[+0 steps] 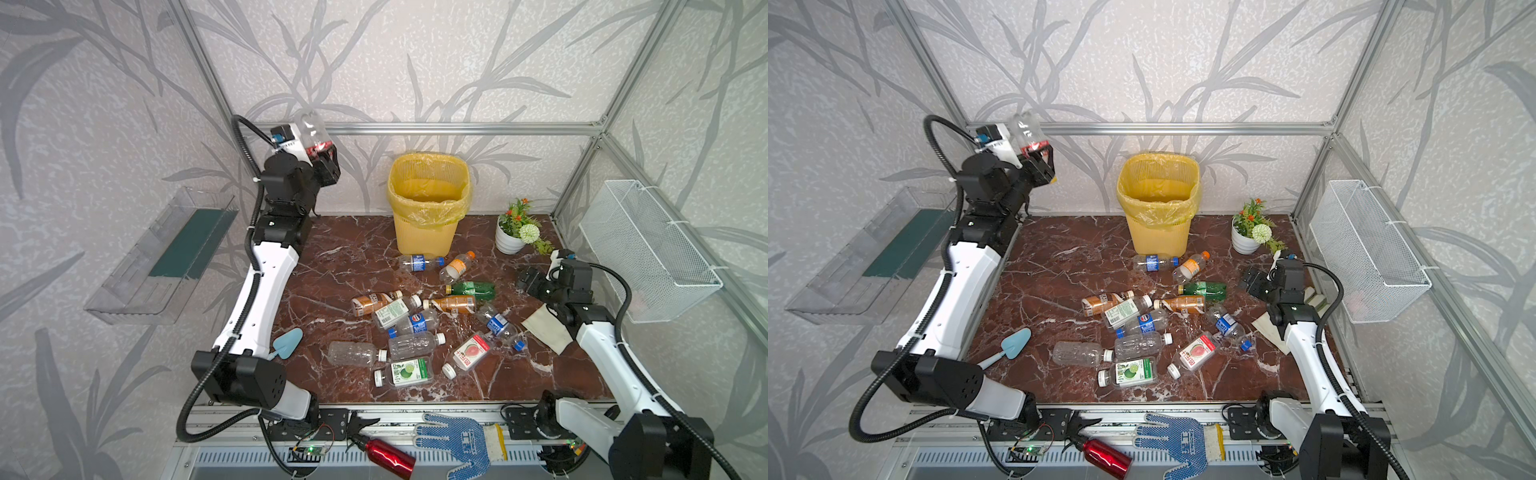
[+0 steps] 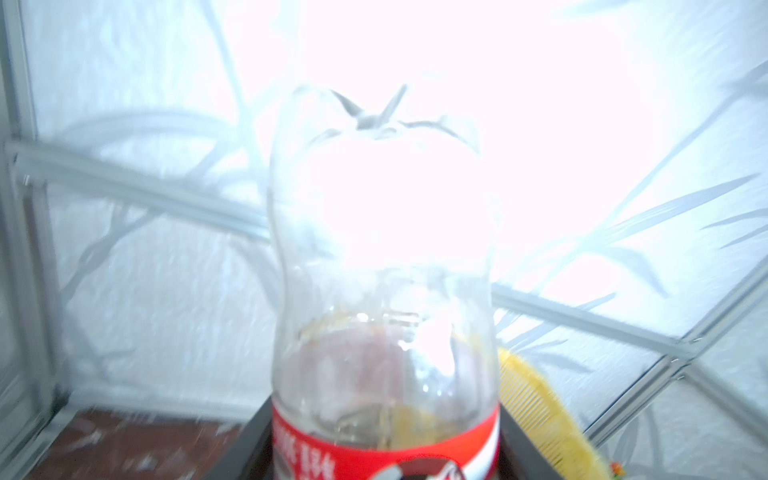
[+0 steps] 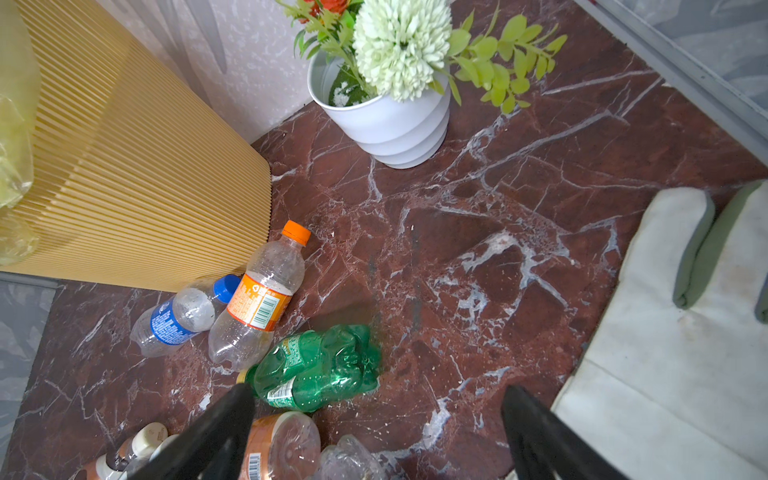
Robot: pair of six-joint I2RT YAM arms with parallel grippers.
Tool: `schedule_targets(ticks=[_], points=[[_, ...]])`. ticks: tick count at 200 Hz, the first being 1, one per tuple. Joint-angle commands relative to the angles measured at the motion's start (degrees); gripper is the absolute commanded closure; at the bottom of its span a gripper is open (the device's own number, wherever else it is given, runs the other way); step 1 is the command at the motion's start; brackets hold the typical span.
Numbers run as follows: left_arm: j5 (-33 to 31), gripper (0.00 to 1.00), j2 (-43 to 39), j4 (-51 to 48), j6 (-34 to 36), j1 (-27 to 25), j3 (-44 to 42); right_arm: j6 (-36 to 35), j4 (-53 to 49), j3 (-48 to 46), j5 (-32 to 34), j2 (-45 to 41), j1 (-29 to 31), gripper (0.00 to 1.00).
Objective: Throw the plastic bottles in the bin
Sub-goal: 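Lift the red-labelled bottle with the left gripper and drop it into the bin, then grasp a crushed clear bottle with the right gripper while the left gripper withdraws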
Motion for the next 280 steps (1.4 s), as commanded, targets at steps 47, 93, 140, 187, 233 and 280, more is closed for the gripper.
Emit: schedule_targets(ticks=[47, 93, 140, 187, 233, 280], points=[[10.5, 0.33, 34.3, -30.2, 2.8, -14.5, 45.7, 0.7, 1.2, 0.6, -4.5, -1.0, -0.3, 0.09], [6.8, 0.01, 13.0, 1.1, 2.7, -17.0, 13.2, -0.3, -1.2, -2.2, -1.3, -5.6, -0.3, 0.09], [-1.2, 0.01, -1.3, 3.2, 6.0, -16.6, -8.5, -3.0, -7.4, -1.0, -1.4, -4.8, -0.1, 0.1], [-4.6, 0.01, -14.7, 7.9, 1.8, -15.5, -32.8, -9.7, -17.4, 1.9, 5.7, -2.3, 7.4, 0.1], [-9.4, 0.01, -27.2, 6.3, -1.8, -15.4, -50.4, -15.3, -22.3, 5.6, 13.1, 4.9, 17.8, 0.11], [-13.3, 0.01, -39.2, 1.6, -4.9, -15.3, -61.7, -20.8, -26.1, 8.5, 14.4, 11.3, 21.7, 0.17]])
